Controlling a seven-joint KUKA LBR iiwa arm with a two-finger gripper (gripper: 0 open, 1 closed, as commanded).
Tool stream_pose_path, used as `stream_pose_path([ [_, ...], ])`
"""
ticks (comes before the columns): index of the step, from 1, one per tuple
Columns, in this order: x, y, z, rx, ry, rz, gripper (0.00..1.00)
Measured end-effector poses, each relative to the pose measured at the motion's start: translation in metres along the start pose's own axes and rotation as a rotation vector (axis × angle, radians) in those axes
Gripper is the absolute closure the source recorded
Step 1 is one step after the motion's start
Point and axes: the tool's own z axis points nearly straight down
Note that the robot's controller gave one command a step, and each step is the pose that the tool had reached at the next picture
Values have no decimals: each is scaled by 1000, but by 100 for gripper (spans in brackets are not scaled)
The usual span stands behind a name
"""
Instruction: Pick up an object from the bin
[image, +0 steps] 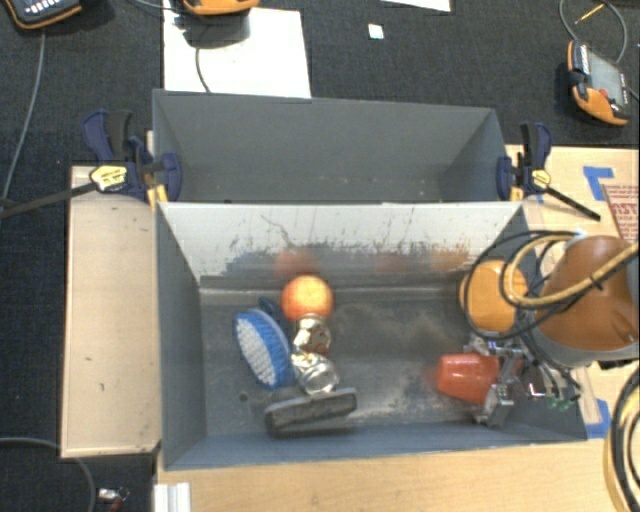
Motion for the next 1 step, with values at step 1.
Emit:
stream_pose_path([
  [1, -7, 10, -75, 2, -14, -36, 0],
])
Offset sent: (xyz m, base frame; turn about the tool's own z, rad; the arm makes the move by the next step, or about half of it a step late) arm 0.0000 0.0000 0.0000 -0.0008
